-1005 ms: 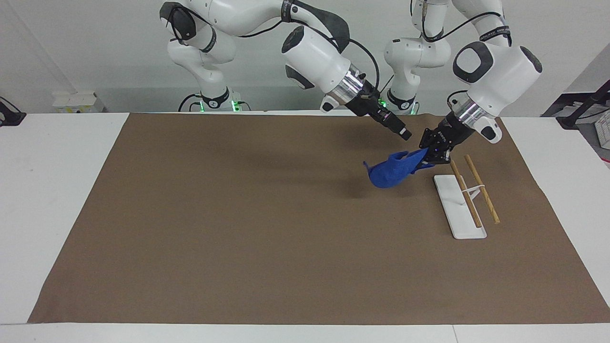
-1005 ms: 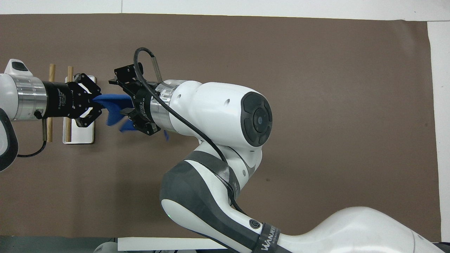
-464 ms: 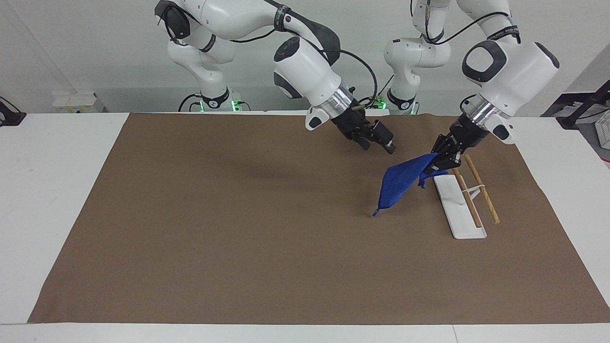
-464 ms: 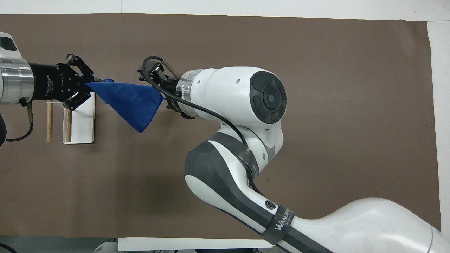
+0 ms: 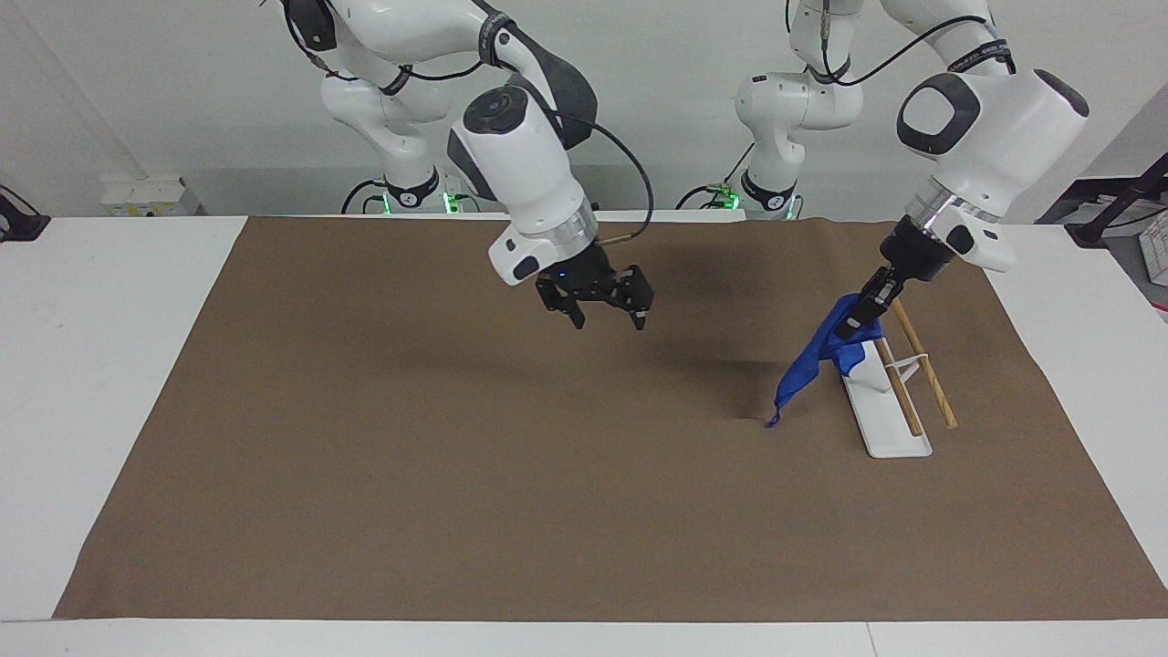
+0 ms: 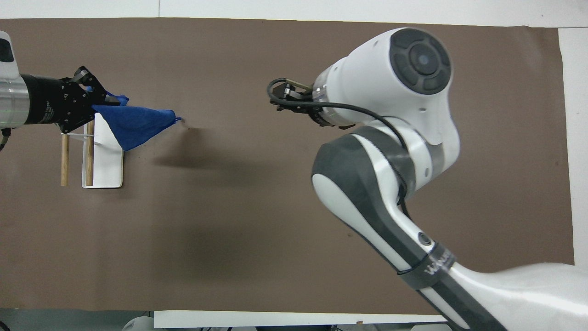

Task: Right arm passes towel to left arm to hang
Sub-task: 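Open the right gripper and withdraw it while the left gripper holds towel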

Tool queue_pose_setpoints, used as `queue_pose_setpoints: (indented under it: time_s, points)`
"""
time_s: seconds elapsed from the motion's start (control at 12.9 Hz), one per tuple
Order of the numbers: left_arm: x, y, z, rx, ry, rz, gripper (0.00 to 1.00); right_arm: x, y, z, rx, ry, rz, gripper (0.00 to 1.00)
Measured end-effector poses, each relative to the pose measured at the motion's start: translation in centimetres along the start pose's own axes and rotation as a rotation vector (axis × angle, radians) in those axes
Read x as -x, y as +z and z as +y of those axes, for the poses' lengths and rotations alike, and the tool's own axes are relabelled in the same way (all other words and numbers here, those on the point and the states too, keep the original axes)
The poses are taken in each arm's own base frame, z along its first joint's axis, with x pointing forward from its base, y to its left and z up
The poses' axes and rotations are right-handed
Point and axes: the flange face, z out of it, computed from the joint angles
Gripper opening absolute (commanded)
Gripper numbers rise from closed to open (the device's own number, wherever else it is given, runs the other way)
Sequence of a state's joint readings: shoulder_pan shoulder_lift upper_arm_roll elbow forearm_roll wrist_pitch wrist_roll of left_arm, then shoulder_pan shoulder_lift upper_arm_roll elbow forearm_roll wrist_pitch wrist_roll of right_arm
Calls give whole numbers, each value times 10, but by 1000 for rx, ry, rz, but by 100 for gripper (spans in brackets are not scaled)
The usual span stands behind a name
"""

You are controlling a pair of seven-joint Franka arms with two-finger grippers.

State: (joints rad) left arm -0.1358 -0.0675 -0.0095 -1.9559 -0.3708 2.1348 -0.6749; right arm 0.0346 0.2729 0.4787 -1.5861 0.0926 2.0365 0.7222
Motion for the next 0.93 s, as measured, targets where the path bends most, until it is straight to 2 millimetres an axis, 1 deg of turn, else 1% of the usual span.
queue_pose_setpoints:
  time_s: [0.15, 0.23, 0.39, 0.46, 0.54, 0.7, 0.93]
  points:
    - [-12, 0, -9, -9, 29, 15, 0, -21, -33, 56, 108, -2, -30, 100]
    - [-20, -2, -17, -12, 7, 20, 0, -29, -51, 83, 145, -11, -42, 100]
    - [-28, -1, -27, -15, -75, 25, 0, -41, -86, 134, 196, -55, -65, 100]
    - [-31, 1, -31, -13, -110, 34, 0, -47, -103, 158, 206, -80, -68, 100]
    - [-38, 3, -41, -8, -141, 51, 0, -52, -117, 179, 210, -103, -64, 100]
    - [-58, 3, -67, 0, -177, 92, 0, -56, -142, 212, 248, -136, -39, 100]
    - [-84, -1, -101, -6, -84, 122, 0, -50, -172, 239, 300, -211, -19, 100]
